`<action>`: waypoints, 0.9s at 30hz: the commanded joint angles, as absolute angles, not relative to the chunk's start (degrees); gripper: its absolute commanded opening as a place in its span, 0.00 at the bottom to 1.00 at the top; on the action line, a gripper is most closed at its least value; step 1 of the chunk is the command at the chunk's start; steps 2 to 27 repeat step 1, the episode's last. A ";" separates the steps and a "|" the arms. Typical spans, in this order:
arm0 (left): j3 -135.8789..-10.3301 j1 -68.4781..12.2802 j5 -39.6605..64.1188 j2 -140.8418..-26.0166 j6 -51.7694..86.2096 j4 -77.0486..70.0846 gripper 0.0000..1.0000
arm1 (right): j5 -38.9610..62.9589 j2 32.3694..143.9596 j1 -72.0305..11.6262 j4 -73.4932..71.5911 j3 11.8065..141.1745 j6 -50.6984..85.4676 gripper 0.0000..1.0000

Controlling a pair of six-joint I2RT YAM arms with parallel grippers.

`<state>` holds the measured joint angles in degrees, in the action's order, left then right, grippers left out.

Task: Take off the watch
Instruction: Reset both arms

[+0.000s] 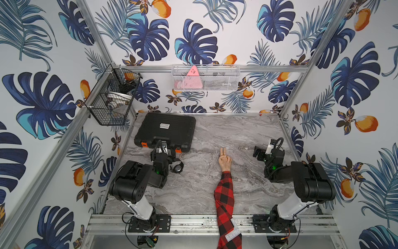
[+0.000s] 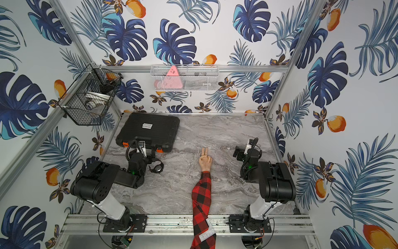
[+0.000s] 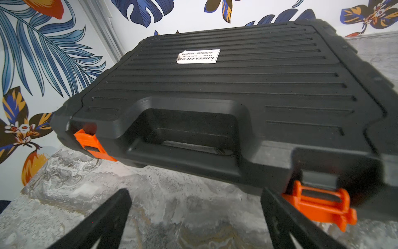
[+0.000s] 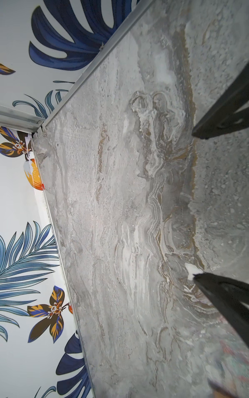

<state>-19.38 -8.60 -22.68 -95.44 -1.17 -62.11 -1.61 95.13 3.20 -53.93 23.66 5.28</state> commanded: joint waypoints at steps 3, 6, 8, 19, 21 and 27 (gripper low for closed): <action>-19.33 -8.53 -22.62 -95.37 -1.02 -63.85 0.99 | -0.97 95.20 3.16 -54.29 23.80 4.31 1.00; -19.33 -8.53 -22.62 -95.37 -1.02 -63.85 0.99 | -0.97 95.20 3.16 -54.29 23.80 4.31 1.00; -19.33 -8.53 -22.62 -95.37 -1.02 -63.85 0.99 | -0.97 95.20 3.16 -54.29 23.80 4.31 1.00; -19.33 -8.53 -22.62 -95.37 -1.02 -63.85 0.99 | -0.97 95.20 3.16 -54.29 23.80 4.31 1.00; -19.33 -8.53 -22.62 -95.37 -1.02 -63.85 0.99 | -0.97 95.20 3.16 -54.29 23.80 4.31 1.00; -19.33 -8.53 -22.62 -95.37 -1.02 -63.85 0.99 | -0.97 95.20 3.16 -54.29 23.80 4.31 1.00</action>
